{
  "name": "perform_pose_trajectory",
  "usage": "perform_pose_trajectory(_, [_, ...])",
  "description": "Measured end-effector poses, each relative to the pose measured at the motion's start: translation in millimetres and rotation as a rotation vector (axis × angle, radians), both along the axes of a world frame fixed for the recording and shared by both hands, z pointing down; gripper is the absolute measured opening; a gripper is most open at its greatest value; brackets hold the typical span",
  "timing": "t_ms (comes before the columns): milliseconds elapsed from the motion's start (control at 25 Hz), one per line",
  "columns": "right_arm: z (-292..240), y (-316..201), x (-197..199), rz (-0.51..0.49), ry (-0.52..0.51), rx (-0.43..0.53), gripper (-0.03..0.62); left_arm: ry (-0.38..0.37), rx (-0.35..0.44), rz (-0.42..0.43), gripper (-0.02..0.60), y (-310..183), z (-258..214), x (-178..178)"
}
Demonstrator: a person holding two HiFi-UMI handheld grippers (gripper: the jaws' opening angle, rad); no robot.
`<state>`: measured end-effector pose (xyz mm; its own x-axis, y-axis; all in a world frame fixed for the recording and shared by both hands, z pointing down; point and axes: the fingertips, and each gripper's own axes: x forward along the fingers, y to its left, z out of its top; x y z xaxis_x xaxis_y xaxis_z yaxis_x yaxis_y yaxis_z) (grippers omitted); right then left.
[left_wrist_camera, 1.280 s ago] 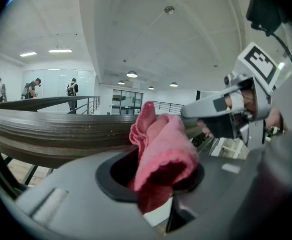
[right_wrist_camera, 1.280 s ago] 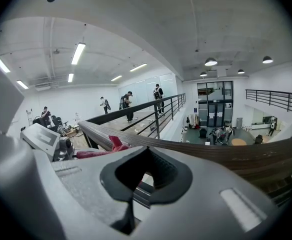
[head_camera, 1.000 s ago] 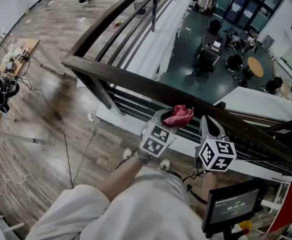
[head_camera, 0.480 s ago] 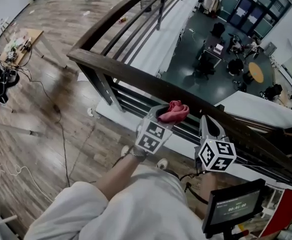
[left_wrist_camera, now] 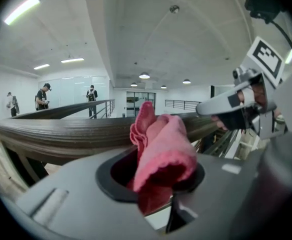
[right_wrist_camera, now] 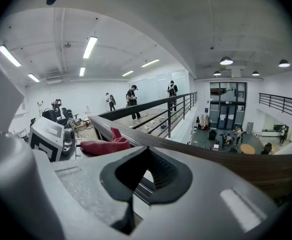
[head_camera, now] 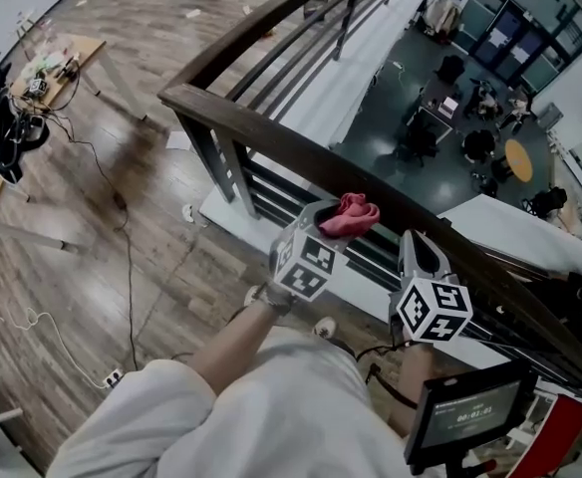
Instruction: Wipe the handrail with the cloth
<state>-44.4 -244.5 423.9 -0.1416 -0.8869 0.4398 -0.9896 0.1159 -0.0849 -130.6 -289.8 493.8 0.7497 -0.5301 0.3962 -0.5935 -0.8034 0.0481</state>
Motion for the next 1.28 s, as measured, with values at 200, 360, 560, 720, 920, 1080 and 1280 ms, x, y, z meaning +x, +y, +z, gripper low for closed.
perform_pose_trajectory(200, [-1.7,-10.6,-17.3,-0.004,-0.003,0.0,0.003,0.001,0.003,0.028,0.138,-6.0,-1.7,-7.1])
perform_pose_trajectory(360, [-1.9,-14.1,-26.5,0.008,0.0,-0.001,0.003,0.009,-0.003,0.048,0.137,-7.7,-0.6,-11.4])
perform_pose_trajectory(560, [0.1,-18.0,-32.4,0.05,0.004,0.001,0.003,0.033,-0.016,0.072,0.138,-12.2,0.0,-20.3])
perform_pose_trajectory(720, [1.5,-19.7,-43.0,0.076,0.001,-0.001,0.003,0.05,-0.009,0.079,0.138,-15.6,-1.0,-28.3])
perform_pose_trajectory(920, [3.6,-20.6,-55.0,0.099,0.0,-0.008,0.003,0.06,0.002,0.089,0.137,-20.9,-3.9,-36.6])
perform_pose_trajectory(1080, [5.3,-21.8,-66.9,0.109,0.003,-0.012,0.003,0.059,0.018,0.097,0.137,-24.7,-4.0,-42.5])
perform_pose_trajectory(1280, [5.6,-27.7,-81.0,0.115,-0.005,-0.014,0.003,0.06,0.019,0.079,0.137,-36.5,-6.5,-60.1])
